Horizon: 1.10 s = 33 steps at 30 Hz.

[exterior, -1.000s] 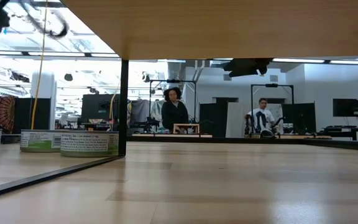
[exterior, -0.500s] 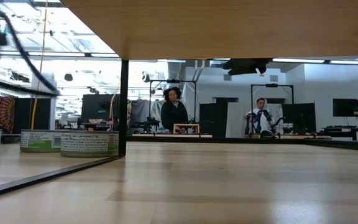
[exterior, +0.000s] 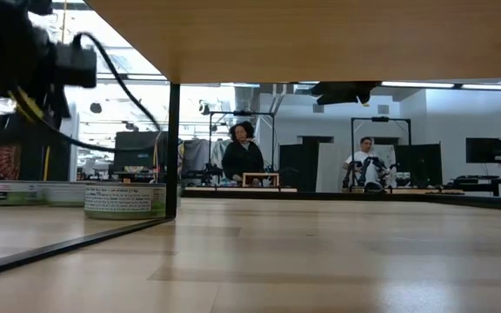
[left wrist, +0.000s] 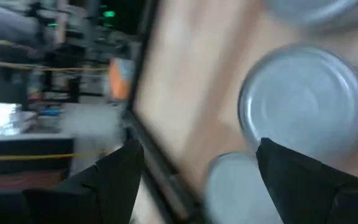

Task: Stack canned seafood by type on shelf
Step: Stack the green tuna can on the top of the green tuna cans on the shelf

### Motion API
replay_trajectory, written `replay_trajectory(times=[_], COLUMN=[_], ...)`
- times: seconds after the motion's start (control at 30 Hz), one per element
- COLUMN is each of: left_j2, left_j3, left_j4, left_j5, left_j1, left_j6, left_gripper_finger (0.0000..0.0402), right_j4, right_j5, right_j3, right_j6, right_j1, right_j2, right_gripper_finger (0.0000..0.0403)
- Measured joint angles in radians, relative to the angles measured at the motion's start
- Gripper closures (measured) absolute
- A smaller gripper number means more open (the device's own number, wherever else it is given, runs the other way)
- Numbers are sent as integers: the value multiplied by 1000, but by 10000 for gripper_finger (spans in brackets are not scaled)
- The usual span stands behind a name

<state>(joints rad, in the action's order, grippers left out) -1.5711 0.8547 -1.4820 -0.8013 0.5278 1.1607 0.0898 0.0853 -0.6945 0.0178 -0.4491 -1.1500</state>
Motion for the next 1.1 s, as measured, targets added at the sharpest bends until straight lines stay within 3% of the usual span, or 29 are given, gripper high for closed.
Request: replay_trajectory(times=[0.13, 0.3, 0.43, 0.57, 0.77, 0.97, 1.1], left_j2=[99, 240, 349, 444, 475, 389, 324], left_j3=[47, 47, 26, 23, 23, 23, 23], left_j4=[-50, 62, 144, 255, 534, 753, 801], left_j5=[-12, 60, 30, -6, 52, 191, 319], left_j1=[3, 0, -60, -187, -442, -687, -834], left_j6=[-2, -76, -84, -219, -554, -888, -1009], left_gripper_finger=[102, 102, 102, 113, 141, 162, 170], right_j4=[-3, -2, -4, -1, 30, 17, 17], right_j5=[0, 0, 9, 66, 79, 85, 85], right_j3=[0, 0, 0, 0, -1, 0, 0], right_j6=[-1, -1, -3, -1, 18, -8, -37], right_j1=[6, 5, 6, 1, 14, 9, -25], right_j2=[0, 0, 0, 0, -30, -97, -92], right_gripper_finger=[133, 133, 133, 133, 133, 133, 133])
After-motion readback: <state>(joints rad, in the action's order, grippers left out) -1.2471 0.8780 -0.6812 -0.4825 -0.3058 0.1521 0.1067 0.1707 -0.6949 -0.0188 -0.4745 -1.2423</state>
